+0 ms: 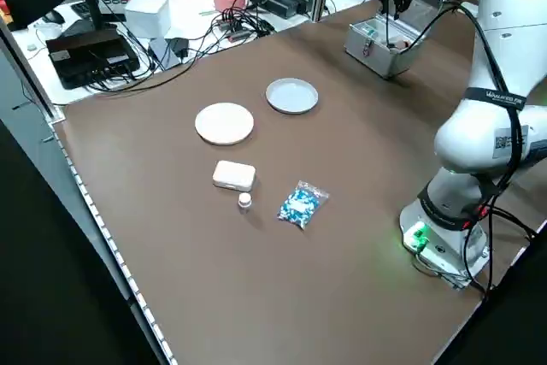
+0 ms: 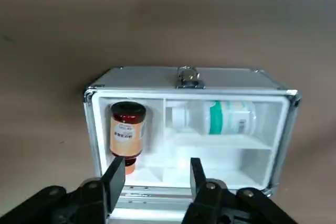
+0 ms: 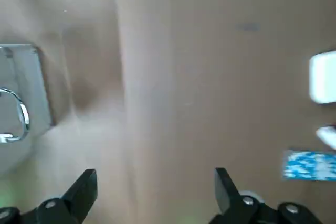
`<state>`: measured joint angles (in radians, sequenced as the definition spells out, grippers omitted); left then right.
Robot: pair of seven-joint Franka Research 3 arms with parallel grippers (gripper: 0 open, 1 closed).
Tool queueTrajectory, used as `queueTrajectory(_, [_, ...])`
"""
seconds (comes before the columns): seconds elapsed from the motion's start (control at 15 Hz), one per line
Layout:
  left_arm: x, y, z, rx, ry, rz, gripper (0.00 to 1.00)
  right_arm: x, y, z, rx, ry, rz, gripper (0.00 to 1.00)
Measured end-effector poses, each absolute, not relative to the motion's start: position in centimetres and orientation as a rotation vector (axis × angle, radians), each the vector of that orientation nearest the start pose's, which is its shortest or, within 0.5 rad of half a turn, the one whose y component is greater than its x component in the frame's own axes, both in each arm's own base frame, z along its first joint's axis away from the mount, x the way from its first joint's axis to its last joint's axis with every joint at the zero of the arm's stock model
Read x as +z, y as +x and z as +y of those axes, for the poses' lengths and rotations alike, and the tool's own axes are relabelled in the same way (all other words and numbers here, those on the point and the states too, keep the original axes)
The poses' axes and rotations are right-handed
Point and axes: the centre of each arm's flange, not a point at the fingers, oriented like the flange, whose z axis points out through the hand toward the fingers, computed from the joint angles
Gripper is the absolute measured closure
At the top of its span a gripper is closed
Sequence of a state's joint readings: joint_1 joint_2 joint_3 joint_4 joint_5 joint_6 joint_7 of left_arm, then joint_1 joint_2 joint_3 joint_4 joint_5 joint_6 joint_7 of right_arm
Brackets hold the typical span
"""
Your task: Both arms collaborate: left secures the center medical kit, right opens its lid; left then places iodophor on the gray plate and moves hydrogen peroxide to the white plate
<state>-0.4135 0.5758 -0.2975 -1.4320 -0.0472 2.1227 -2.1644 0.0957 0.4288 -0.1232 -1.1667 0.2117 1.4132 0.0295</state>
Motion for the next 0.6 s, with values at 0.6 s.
queueTrajectory(0.6, [35.2, 55.4, -49.5, 0.297, -2.449, -2.223, 0.43, 63.0, 62.3, 0.9, 0.067, -3.059, 0.034, 0.01])
